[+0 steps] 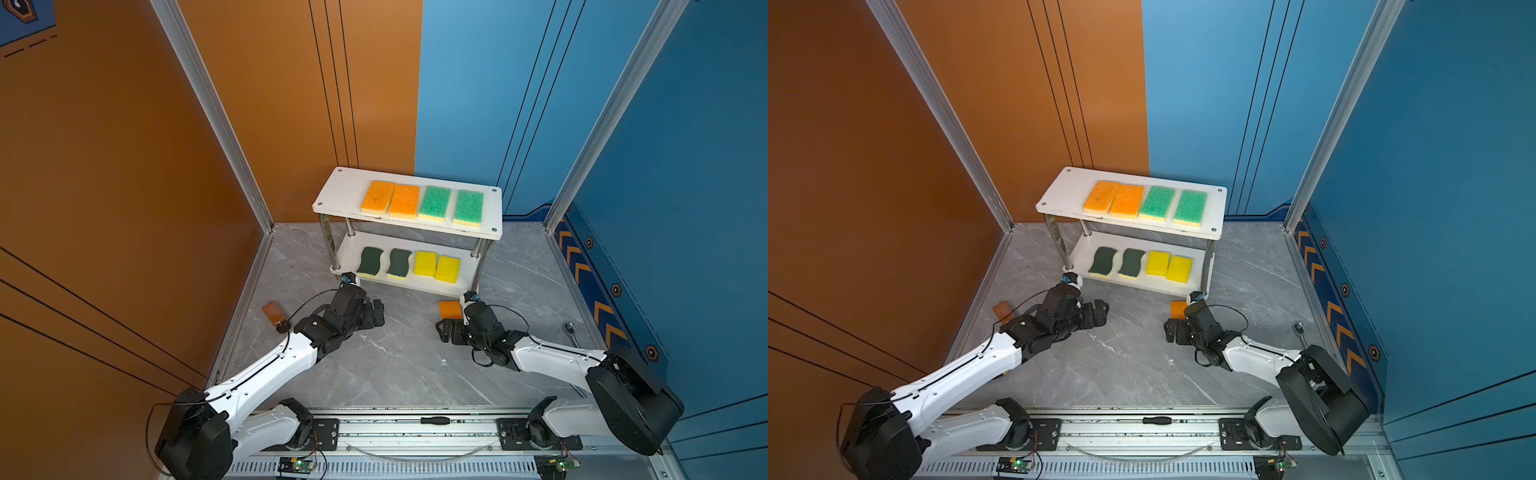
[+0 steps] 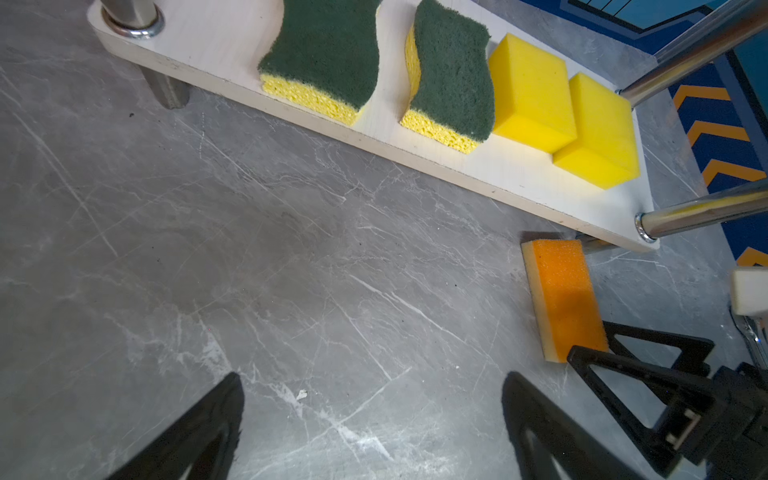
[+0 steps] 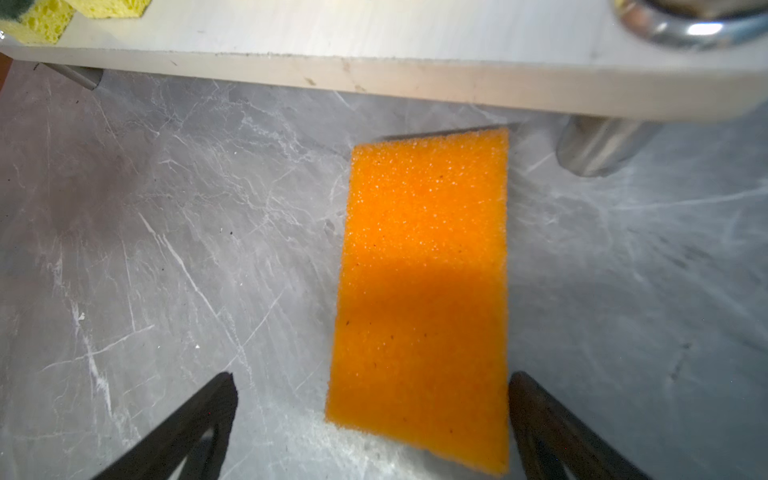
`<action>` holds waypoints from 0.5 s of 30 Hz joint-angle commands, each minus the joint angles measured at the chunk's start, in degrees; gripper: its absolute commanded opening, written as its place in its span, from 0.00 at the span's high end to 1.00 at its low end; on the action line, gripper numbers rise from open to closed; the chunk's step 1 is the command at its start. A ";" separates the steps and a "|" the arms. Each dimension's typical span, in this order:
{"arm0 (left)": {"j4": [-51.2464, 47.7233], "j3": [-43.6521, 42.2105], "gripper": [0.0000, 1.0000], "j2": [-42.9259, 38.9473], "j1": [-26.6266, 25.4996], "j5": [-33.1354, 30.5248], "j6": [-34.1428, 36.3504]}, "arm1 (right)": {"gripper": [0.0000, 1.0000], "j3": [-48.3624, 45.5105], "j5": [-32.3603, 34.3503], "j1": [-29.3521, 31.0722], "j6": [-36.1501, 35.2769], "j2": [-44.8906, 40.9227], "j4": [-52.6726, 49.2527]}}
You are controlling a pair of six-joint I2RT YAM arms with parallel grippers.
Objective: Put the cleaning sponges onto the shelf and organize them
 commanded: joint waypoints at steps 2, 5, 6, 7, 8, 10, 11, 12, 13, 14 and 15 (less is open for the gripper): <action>-1.28 -0.25 0.02 -0.55 1.06 0.75 1.25 | 0.00 1.22 0.07 1.06 0.01 2.31 2.08; -0.78 -0.84 0.02 -0.42 1.48 1.06 1.18 | 0.00 2.43 -0.01 2.16 0.06 4.29 2.14; -0.67 -0.99 0.02 -0.33 1.59 1.18 1.09 | 0.00 3.11 0.10 2.67 -0.13 4.93 1.60; -0.58 -1.16 0.02 -0.27 1.69 1.21 0.98 | 0.00 3.98 0.40 3.37 -0.51 5.64 0.92; -0.66 -1.14 0.03 0.01 1.78 1.11 0.79 | 0.00 4.80 0.67 4.11 -0.92 6.29 0.28; -0.81 -1.10 0.02 0.32 1.94 1.10 0.76 | 0.00 6.08 0.73 5.58 -1.35 7.65 -0.16; -0.82 -1.11 0.03 0.54 1.96 1.19 0.88 | 0.00 6.68 0.67 6.44 -1.44 8.30 -0.16; -0.80 -1.15 0.02 0.64 1.96 1.29 0.83 | 0.00 7.03 0.54 6.86 -1.53 8.82 -0.03; -0.75 -1.15 0.03 0.76 2.08 1.36 0.83 | 0.00 7.39 0.42 7.33 -1.53 9.41 0.09; -0.67 -1.17 0.02 0.92 2.05 1.45 0.94 | 0.00 7.75 0.19 7.66 -1.61 10.01 0.19; -0.55 -1.11 0.02 1.02 2.09 1.54 1.07 | 0.00 8.06 0.09 7.97 -1.70 10.51 0.29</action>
